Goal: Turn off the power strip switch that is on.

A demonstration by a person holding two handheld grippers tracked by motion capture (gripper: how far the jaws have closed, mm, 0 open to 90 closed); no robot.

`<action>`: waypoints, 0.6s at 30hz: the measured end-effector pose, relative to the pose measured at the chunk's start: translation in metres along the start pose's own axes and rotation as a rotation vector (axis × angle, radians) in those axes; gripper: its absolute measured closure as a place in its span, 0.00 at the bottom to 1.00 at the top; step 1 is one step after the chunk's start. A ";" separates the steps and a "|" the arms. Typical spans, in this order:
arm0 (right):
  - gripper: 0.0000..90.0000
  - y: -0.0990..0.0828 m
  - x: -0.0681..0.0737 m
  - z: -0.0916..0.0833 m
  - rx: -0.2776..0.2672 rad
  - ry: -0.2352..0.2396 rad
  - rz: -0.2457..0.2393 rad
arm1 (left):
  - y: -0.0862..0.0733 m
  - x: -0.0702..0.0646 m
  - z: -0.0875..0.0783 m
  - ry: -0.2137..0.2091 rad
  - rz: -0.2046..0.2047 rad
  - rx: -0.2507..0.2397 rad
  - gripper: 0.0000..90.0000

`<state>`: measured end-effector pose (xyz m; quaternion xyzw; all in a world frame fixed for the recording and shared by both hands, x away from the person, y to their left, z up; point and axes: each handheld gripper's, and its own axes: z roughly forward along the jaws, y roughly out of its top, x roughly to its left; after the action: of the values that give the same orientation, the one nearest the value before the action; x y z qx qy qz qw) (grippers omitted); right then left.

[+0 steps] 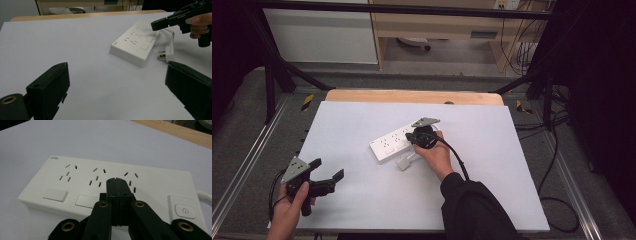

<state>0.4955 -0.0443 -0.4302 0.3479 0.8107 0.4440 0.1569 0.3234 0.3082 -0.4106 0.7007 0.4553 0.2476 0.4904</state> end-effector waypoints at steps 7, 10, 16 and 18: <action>0.97 0.002 0.000 -0.003 0.001 0.008 0.004 | 0.000 0.000 0.000 0.001 -0.001 0.000 0.06; 0.94 0.003 0.000 -0.005 0.008 0.019 0.004 | 0.000 0.000 0.000 0.000 0.001 0.000 0.06; 0.88 0.005 0.001 -0.007 0.006 0.029 0.006 | 0.000 0.000 0.000 0.000 0.000 0.000 0.06; 0.86 0.005 0.001 -0.008 0.003 0.032 0.009 | 0.000 0.000 0.000 0.000 0.000 0.000 0.06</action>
<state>0.4927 -0.0468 -0.4212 0.3445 0.8122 0.4491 0.1416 0.3234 0.3081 -0.4107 0.7005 0.4555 0.2476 0.4904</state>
